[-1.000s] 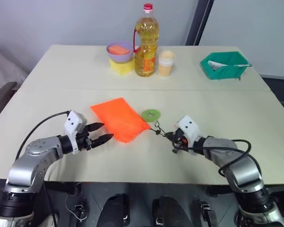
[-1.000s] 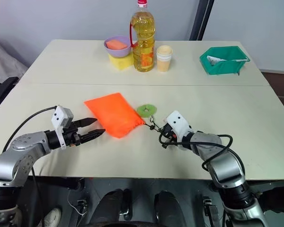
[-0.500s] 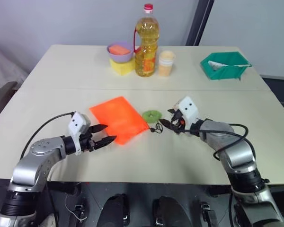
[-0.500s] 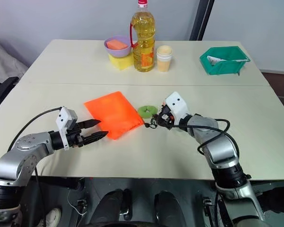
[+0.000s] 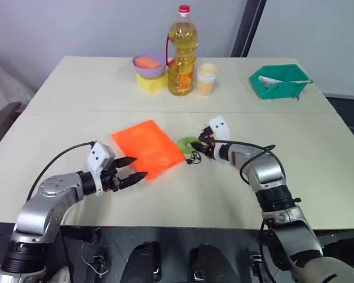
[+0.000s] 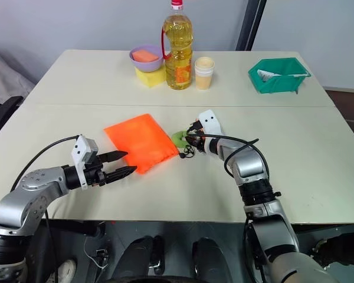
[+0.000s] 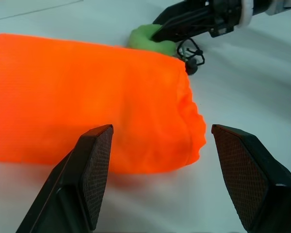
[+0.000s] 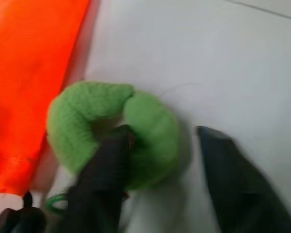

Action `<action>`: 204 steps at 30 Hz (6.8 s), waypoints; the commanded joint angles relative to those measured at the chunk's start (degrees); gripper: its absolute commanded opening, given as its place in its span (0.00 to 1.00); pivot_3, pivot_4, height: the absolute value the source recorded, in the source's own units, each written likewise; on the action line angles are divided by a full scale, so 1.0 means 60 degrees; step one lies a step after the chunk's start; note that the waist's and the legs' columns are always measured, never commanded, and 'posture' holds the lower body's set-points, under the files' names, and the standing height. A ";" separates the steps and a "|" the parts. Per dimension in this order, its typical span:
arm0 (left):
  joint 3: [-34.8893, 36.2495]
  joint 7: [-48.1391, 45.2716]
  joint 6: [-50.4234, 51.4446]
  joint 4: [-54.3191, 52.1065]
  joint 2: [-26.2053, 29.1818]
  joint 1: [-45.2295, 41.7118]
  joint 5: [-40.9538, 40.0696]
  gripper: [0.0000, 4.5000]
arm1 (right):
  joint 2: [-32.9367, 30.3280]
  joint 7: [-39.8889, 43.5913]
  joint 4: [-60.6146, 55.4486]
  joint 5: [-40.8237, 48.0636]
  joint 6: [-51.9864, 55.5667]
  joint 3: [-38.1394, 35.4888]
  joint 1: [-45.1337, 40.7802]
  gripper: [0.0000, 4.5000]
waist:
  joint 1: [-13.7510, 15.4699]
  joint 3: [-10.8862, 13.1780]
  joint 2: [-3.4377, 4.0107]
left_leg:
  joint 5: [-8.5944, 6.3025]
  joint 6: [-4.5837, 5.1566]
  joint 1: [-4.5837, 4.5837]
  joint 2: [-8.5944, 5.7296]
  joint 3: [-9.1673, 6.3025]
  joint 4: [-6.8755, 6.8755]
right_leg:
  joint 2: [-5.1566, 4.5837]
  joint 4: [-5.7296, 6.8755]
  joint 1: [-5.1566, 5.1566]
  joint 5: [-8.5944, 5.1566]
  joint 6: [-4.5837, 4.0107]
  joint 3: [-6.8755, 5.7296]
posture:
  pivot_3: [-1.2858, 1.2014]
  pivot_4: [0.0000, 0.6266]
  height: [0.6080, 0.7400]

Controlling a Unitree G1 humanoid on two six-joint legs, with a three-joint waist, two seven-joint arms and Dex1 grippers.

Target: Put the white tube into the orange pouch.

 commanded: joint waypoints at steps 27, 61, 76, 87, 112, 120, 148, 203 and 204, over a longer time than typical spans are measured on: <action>-0.1530 -0.0310 -0.2050 0.1328 -0.1225 -0.2224 0.1085 0.99 | -0.1285 -0.1399 -0.5523 0.2406 0.2616 -0.4181 0.2196 0.00 | 0.0078 0.0000 -0.0001 | 0.0007 -0.0002 -0.0001 -0.0002 -0.0003 -0.0002 | 0.0006 0.0002 0.0003 0.0001 0.0001 -0.0003 | 0.52 0.24 0.97; -0.3182 -0.4222 -0.3341 0.9576 -0.3368 -0.7771 0.3134 0.99 | -0.1675 -0.1333 -0.6416 0.2396 0.1369 -0.2764 0.2268 0.00 | 0.0063 0.0002 -0.0005 | 0.0030 -0.0012 -0.0013 0.0005 -0.0005 0.0005 | 0.0036 0.0005 -0.0008 -0.0002 0.0017 0.0003 | 0.52 0.24 0.97; -0.3028 -0.4628 -0.4251 1.1452 -0.3905 -0.8541 0.3814 0.72 | -0.1666 -0.1191 -0.6612 0.2421 0.1230 -0.2430 0.2170 0.00 | 0.0063 0.0002 -0.0005 | 0.0027 -0.0006 -0.0013 0.0004 -0.0005 0.0011 | 0.0037 0.0009 -0.0007 -0.0002 0.0017 0.0002 | 0.52 0.24 0.97; -0.2809 -0.4809 -0.5421 1.2212 -0.4125 -0.8834 0.3982 0.72 | -0.1701 -0.0955 -0.7029 0.2519 0.1230 -0.2239 0.2299 0.00 | 0.0072 0.0002 -0.0005 | 0.0026 -0.0004 -0.0013 0.0005 -0.0007 0.0018 | 0.0037 0.0015 -0.0006 -0.0002 0.0017 0.0001 | 0.52 0.24 0.97; -0.2273 -0.4443 -0.6486 1.3344 -0.4477 -0.9281 0.4259 0.72 | -0.1921 -0.1108 -0.6723 0.2344 0.0965 -0.2660 0.2828 0.00 | 0.0069 0.0001 -0.0006 | 0.0025 -0.0001 -0.0013 0.0005 -0.0008 0.0033 | 0.0038 0.0024 -0.0004 -0.0001 0.0018 0.0000 | 0.52 0.24 0.97; -0.2293 -0.4365 -0.6688 1.3731 -0.4546 -0.9426 0.4452 0.72 | -0.1872 -0.1120 -0.6845 0.2391 0.0928 -0.2574 0.2860 0.00 | 0.0069 0.0001 -0.0005 | 0.0025 -0.0001 -0.0013 0.0005 -0.0009 0.0036 | 0.0039 0.0027 -0.0004 -0.0001 0.0018 0.0000 | 0.52 0.24 0.97; -0.2186 -0.4514 -0.6307 1.4326 -0.4739 -0.9708 0.4847 0.54 | -0.1866 -0.1191 -0.7051 0.2450 0.0851 -0.2437 0.2939 0.00 | 0.0071 0.0001 -0.0006 | 0.0021 0.0005 -0.0015 0.0006 -0.0011 0.0068 | 0.0040 0.0044 0.0003 -0.0001 0.0018 -0.0001 | 0.52 0.24 0.97; -0.2363 -0.4026 -0.8116 1.4569 -0.4687 -1.0260 0.5835 0.99 | -0.1942 -0.1187 -0.7165 0.2481 0.0396 -0.2598 0.2836 0.00 | 0.0075 0.0001 -0.0006 | -0.0007 0.0052 -0.0055 0.0014 -0.0015 0.0150 | 0.0041 0.0065 -0.0004 0.0005 0.0028 -0.0005 | 0.52 0.24 0.97; -0.2368 -0.4059 -0.8132 1.4580 -0.4685 -1.0262 0.5861 0.99 | -0.1940 -0.1201 -0.7179 0.2485 0.0396 -0.2596 0.2849 0.00 | 0.0075 0.0001 -0.0006 | -0.0007 0.0052 -0.0055 0.0014 -0.0015 0.0151 | 0.0041 0.0065 -0.0004 0.0005 0.0028 -0.0005 | 0.52 0.24 0.97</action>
